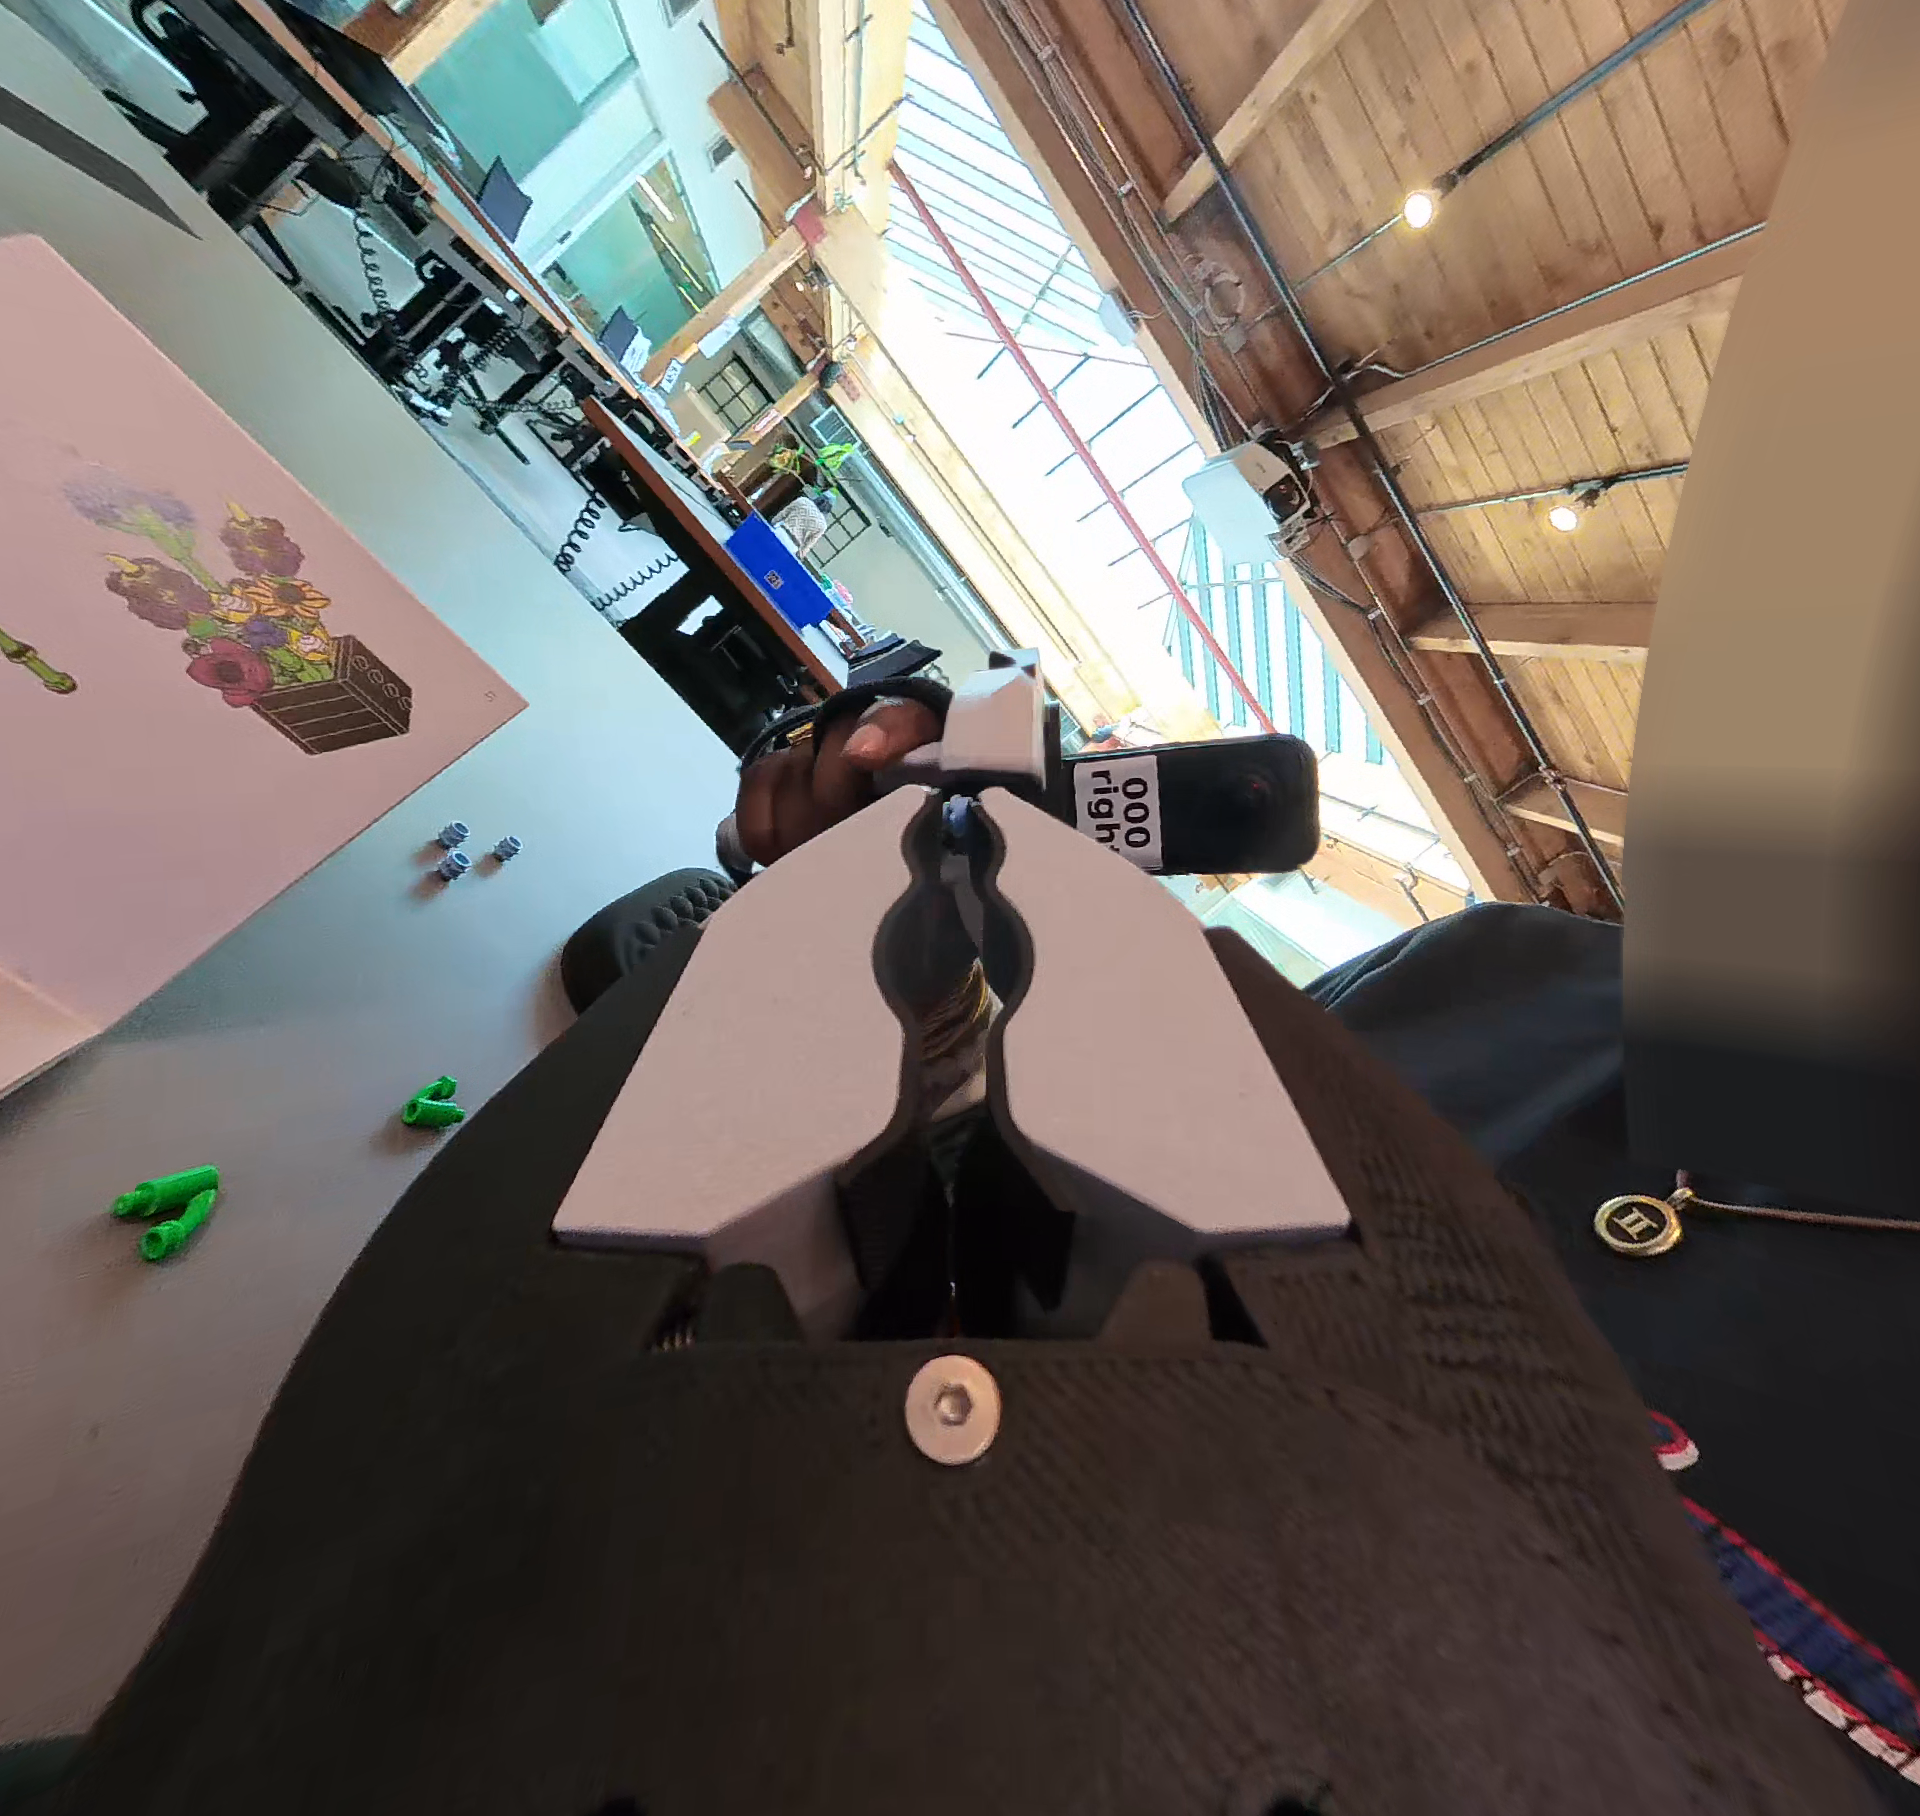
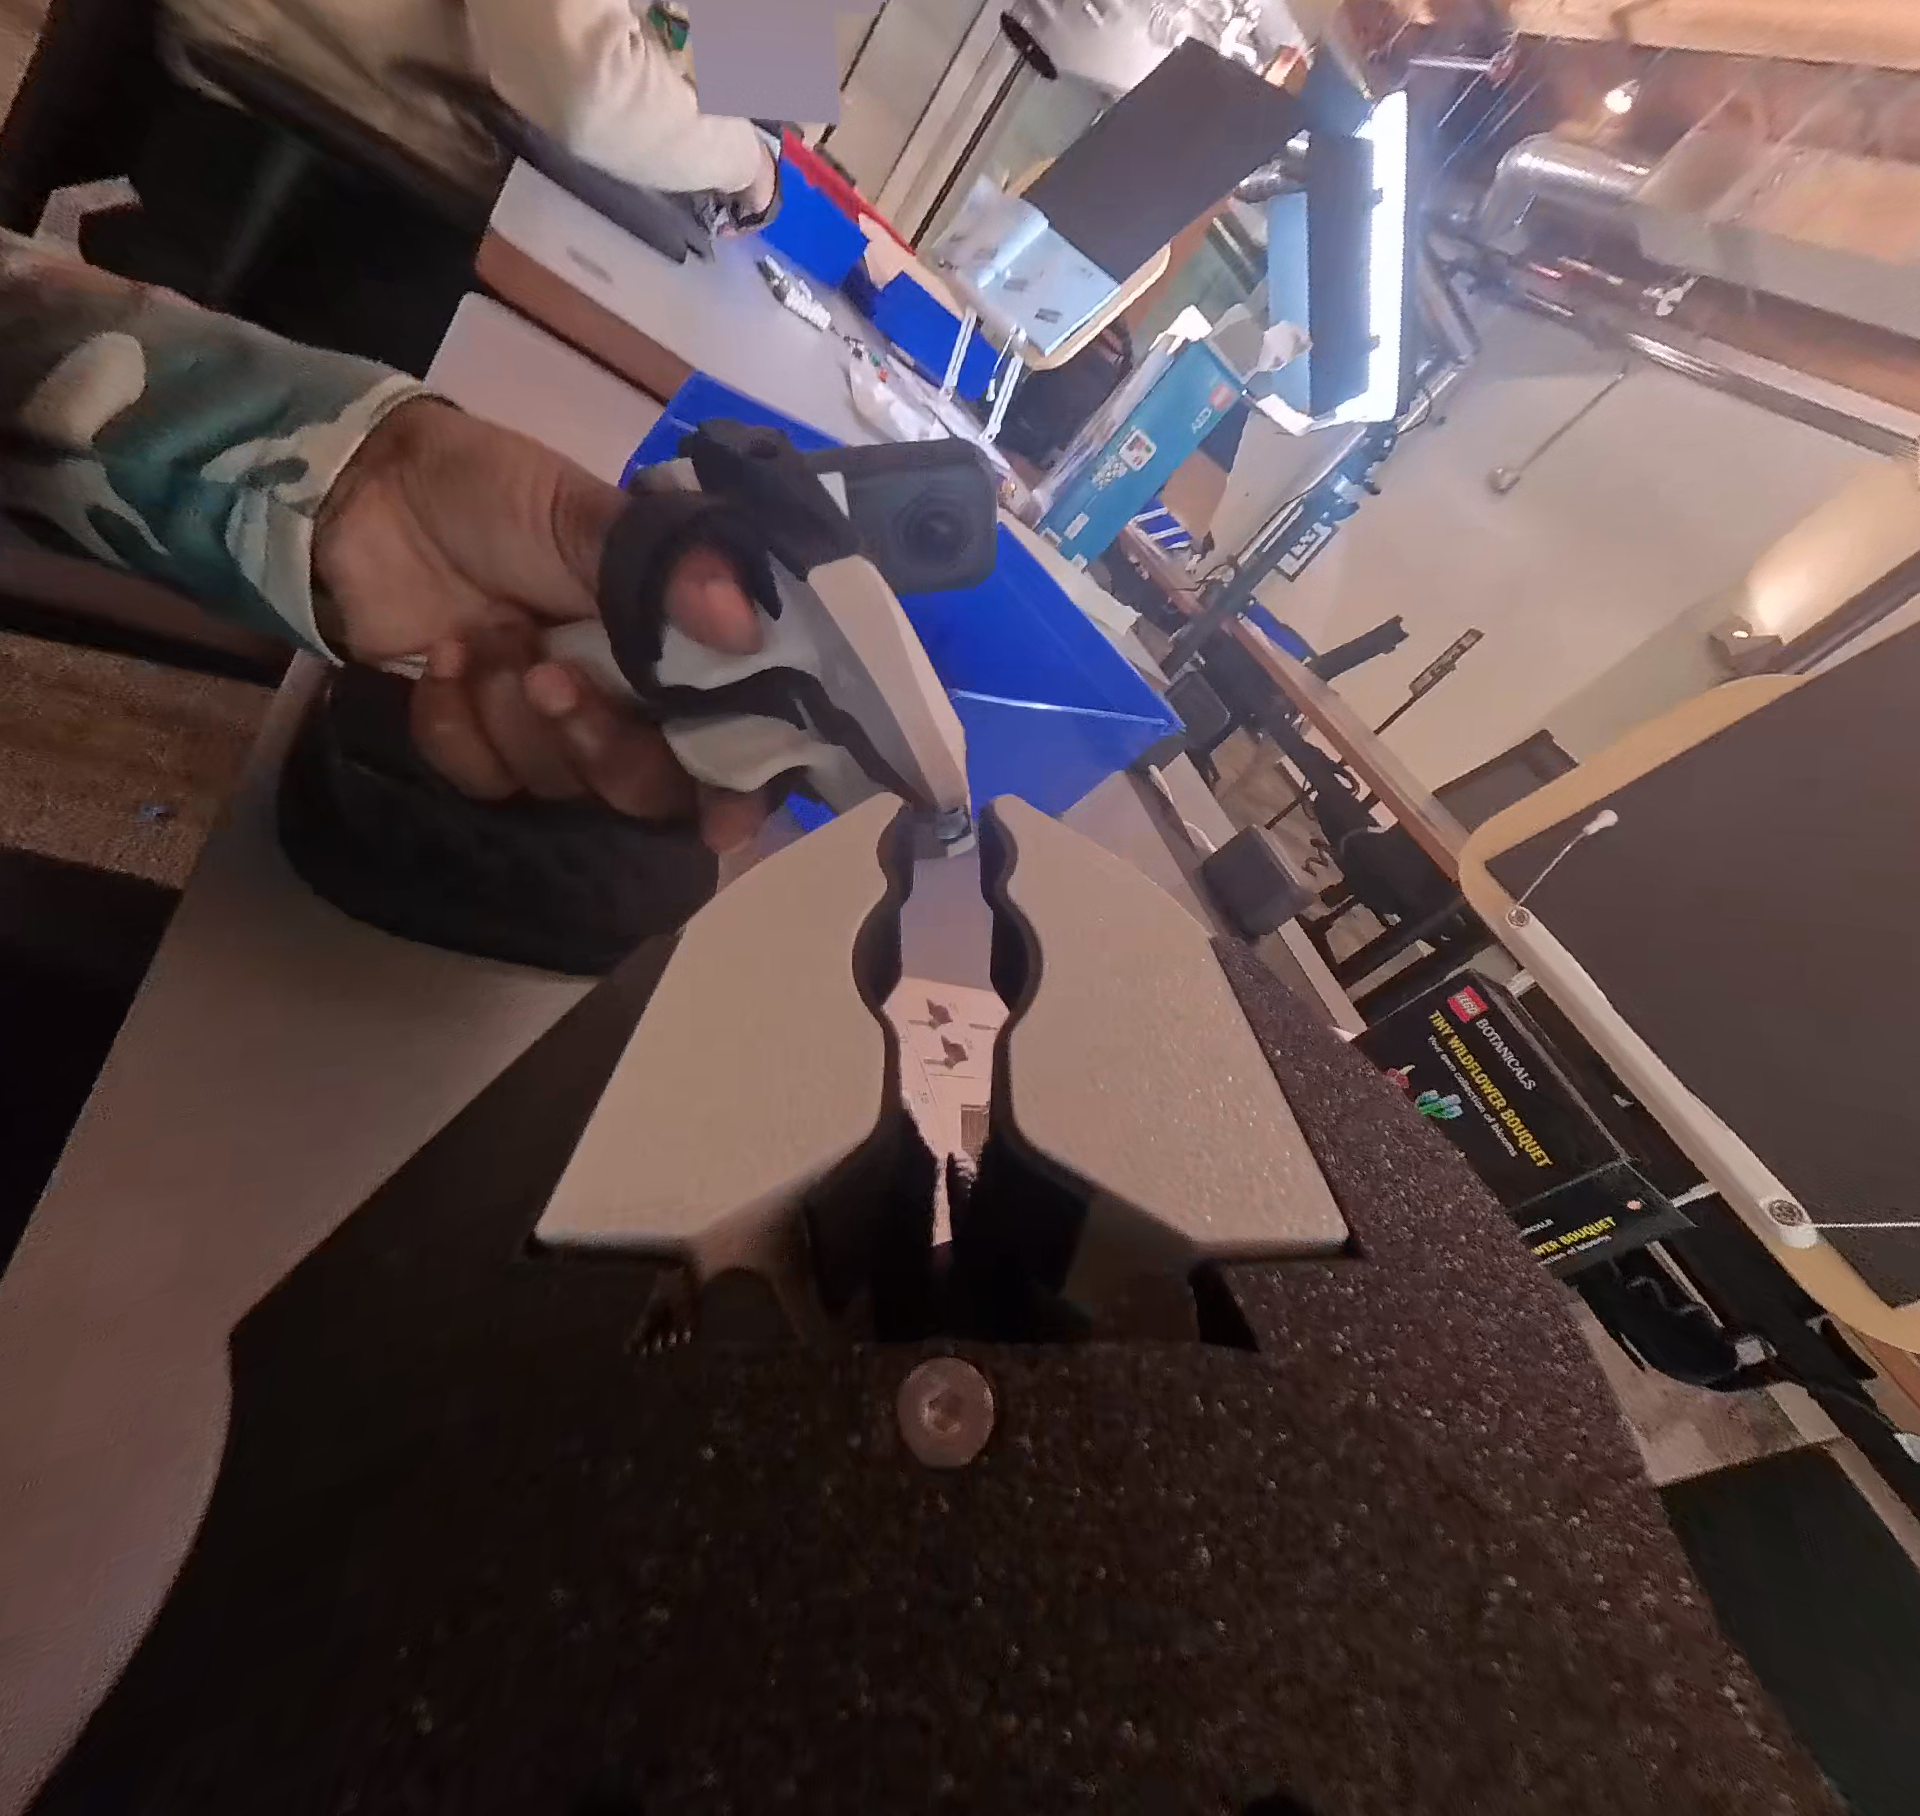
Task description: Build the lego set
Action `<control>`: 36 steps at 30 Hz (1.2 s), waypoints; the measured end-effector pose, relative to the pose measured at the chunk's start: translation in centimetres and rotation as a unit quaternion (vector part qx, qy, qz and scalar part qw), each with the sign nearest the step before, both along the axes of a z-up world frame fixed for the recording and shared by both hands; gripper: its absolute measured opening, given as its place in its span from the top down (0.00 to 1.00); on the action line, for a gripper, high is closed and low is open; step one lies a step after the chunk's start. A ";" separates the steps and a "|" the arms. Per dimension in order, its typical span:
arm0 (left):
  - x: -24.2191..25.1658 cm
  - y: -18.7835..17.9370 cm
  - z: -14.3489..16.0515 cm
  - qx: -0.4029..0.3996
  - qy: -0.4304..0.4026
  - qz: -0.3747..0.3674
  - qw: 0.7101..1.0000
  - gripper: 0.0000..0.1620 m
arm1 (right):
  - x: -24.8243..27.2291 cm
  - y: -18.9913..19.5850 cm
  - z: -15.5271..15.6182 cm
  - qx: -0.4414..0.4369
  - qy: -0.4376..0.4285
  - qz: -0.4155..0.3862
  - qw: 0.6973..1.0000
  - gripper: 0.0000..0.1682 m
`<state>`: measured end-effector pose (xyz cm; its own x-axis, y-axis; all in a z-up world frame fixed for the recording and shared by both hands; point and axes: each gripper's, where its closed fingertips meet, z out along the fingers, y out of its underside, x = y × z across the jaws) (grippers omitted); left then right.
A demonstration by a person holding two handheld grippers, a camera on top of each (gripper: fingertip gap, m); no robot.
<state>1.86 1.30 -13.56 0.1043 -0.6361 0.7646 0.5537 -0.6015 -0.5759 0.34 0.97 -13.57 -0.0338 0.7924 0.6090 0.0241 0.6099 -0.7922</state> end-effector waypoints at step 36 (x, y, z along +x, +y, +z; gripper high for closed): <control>-0.6 0.5 -1.3 0.005 0.068 0.042 0.997 0.97 | -0.7 0.5 -1.2 0.068 -0.034 -0.039 0.996 0.95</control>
